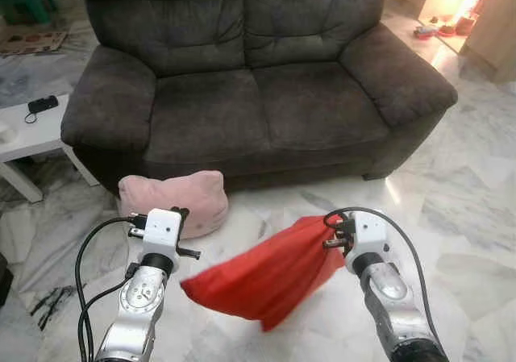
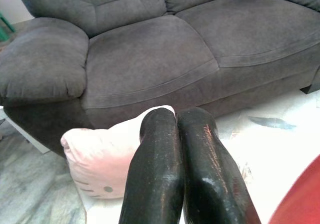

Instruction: Move the pillow to the sofa from floor

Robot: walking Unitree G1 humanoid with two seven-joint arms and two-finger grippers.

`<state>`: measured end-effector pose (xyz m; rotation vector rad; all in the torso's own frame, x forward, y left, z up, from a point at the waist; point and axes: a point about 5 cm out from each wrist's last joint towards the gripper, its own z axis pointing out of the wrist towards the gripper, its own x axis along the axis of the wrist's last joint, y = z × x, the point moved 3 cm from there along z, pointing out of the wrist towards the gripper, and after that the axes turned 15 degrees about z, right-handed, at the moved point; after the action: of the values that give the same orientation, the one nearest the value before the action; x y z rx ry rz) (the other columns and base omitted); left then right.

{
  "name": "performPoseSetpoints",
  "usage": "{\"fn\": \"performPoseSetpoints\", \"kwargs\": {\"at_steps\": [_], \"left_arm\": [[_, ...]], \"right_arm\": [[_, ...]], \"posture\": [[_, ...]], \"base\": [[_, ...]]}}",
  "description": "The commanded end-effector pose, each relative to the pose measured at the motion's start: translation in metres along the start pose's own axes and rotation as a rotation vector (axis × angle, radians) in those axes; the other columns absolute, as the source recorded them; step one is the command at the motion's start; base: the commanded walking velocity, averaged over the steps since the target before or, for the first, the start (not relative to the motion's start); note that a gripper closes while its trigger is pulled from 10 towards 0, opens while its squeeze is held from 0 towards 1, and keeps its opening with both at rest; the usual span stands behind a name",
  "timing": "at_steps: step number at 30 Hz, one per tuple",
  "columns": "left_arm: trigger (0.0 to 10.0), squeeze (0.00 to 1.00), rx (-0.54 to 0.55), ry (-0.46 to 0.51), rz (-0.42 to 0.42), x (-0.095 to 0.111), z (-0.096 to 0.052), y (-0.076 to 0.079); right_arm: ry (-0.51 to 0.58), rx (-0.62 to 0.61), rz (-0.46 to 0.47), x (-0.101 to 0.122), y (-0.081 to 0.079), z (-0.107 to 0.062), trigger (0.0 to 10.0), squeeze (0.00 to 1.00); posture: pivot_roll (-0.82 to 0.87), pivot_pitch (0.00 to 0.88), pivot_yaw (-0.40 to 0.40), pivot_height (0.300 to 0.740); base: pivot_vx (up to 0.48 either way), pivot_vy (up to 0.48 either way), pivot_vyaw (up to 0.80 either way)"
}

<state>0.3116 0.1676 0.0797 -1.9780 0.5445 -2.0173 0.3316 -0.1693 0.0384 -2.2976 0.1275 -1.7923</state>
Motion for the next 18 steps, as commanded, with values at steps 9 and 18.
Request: {"fn": "performPoseSetpoints", "kwargs": {"at_steps": [9,18], "left_arm": [[10.0,0.0,-0.032,-0.059,-0.004,-0.02,-0.01,0.005],[10.0,0.0,-0.081,-0.259,-0.096,-0.072,-0.033,0.017]], "right_arm": [[0.134,-0.215,-0.118,0.039,0.05,0.0,10.0,0.0],[-0.11,-0.258,-0.085,-0.03,0.061,-0.014,10.0,0.0]], "posture": [[0.0,0.076,-0.031,0.74],[0.01,0.088,-0.029,0.74]], "base": [[0.0,0.0,0.0],[0.0,0.0,0.0]]}}
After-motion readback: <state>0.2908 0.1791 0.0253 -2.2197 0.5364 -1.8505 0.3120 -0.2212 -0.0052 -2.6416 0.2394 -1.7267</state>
